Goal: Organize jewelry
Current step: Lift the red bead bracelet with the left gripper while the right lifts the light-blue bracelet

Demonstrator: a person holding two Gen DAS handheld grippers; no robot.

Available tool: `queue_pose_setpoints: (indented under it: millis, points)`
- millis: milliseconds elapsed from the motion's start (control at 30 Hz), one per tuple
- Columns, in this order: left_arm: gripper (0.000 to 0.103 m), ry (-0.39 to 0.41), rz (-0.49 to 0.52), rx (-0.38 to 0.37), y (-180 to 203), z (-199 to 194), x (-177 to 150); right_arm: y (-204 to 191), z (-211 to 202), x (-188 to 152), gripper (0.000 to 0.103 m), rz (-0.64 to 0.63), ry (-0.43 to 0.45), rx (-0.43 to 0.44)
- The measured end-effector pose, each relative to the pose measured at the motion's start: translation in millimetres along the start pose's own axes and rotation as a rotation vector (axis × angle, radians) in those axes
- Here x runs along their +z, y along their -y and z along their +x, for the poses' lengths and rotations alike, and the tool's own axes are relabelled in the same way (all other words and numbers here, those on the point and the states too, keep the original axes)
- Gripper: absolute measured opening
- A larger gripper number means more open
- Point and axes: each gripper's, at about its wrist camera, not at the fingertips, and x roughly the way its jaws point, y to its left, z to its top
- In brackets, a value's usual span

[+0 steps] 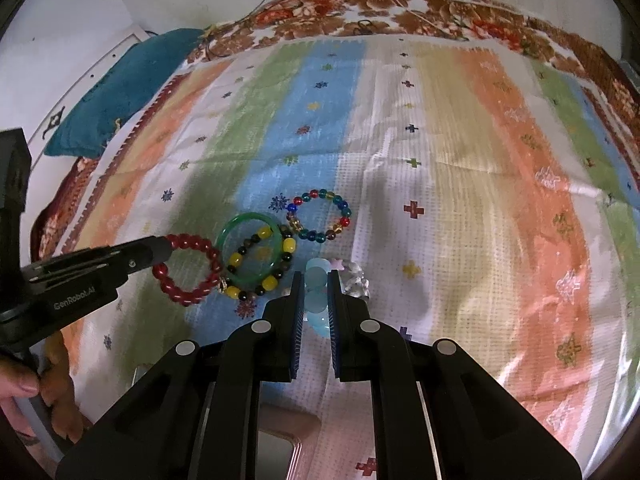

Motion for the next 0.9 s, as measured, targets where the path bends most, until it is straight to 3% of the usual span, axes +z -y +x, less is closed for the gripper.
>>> queue_pose_setpoints:
  millis: [100, 600, 700, 900]
  points:
    - [0.013, 0.005, -0.014, -0.031, -1, -7, 0, 0, -5, -1, 0.012, -0.002, 0.008, 0.001]
    - [0.013, 0.099, 0.069, 0.031, 19, -37, -6, -13, -29, -9, 0.012, -0.038, 0.057, -0.020]
    - [0.013, 0.112, 0.058, 0.004, 22, -43, -6, -18, -40, -10, 0.012, -0.048, 0.089, -0.025]
    - [0.013, 0.149, 0.108, 0.030, 35, -52, -10, -27, -63, -14, 0.013, -0.058, 0.149, -0.012]
